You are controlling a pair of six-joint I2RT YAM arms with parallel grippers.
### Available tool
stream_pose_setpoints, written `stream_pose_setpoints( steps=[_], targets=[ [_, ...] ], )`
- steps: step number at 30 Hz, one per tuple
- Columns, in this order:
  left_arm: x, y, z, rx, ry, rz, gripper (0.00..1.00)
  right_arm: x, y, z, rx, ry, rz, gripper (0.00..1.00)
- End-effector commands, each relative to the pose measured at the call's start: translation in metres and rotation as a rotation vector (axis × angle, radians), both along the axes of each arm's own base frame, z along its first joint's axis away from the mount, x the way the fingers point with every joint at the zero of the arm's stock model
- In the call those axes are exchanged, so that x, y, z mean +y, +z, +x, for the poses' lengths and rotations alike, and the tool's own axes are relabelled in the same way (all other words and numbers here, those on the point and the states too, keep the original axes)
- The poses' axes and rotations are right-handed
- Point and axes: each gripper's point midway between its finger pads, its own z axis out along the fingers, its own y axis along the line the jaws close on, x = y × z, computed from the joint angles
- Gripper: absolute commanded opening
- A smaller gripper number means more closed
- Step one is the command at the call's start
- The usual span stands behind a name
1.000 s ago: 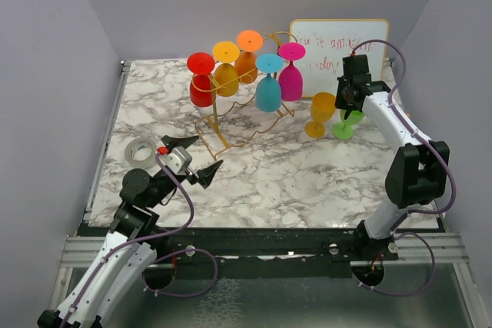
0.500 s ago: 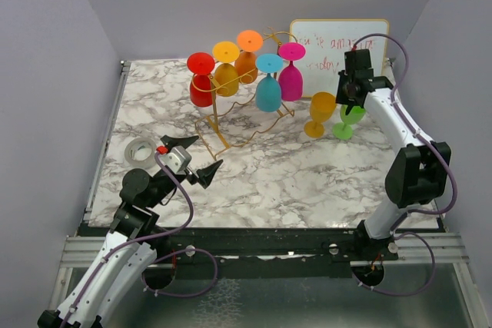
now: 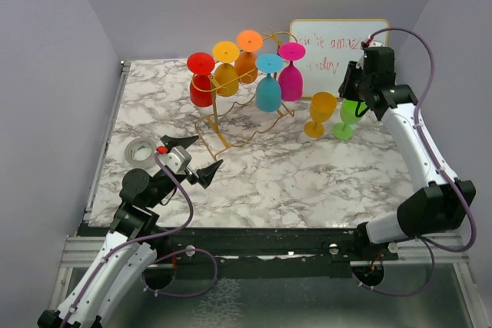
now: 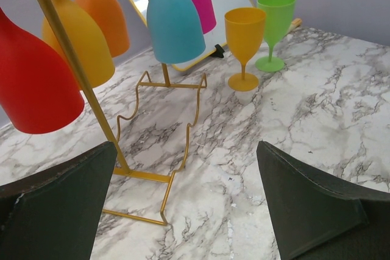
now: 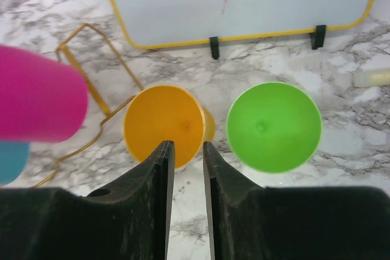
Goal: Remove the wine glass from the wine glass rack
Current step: Place the wine glass at the center of the board.
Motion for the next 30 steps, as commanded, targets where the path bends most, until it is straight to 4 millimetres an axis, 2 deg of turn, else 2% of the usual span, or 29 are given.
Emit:
stream_pose_setpoints(
  steps=[1, 4, 11, 12, 15, 20, 25, 30],
  targets=[
    [0.000, 0.004, 0.000, -0.013, -0.001, -0.012, 0.99, 0.029, 0.029, -0.015, -0.096, 0.110, 0.159, 0.31],
    [0.000, 0.004, 0.000, -0.012, -0.003, -0.011, 0.99, 0.045, 0.040, -0.024, -0.132, 0.163, 0.249, 0.32],
    [-0.001, 0.002, 0.000, -0.011, -0.012, -0.005, 0.99, 0.121, 0.066, -0.056, -0.163, 0.482, 0.656, 0.32],
    [-0.002, 0.002, 0.000, -0.012, -0.014, -0.004, 0.99, 0.128, 0.068, -0.059, -0.170, 0.506, 0.709, 0.32],
    [-0.002, 0.002, 0.000, -0.013, -0.015, -0.004, 0.99, 0.138, 0.075, -0.065, -0.195, 0.546, 0.805, 0.39],
    [-0.003, 0.003, 0.000, -0.012, -0.019, -0.003, 0.99, 0.168, 0.102, -0.082, -0.254, 0.683, 0.898, 0.47],
    [-0.003, 0.001, -0.001, -0.008, -0.024, -0.003, 0.99, 0.179, 0.116, -0.075, -0.295, 0.623, 0.946, 0.52],
    [-0.007, 0.000, -0.002, -0.003, -0.048, -0.004, 0.99, 0.197, 0.117, -0.067, -0.282, 0.551, 0.980, 0.52]
  ],
)
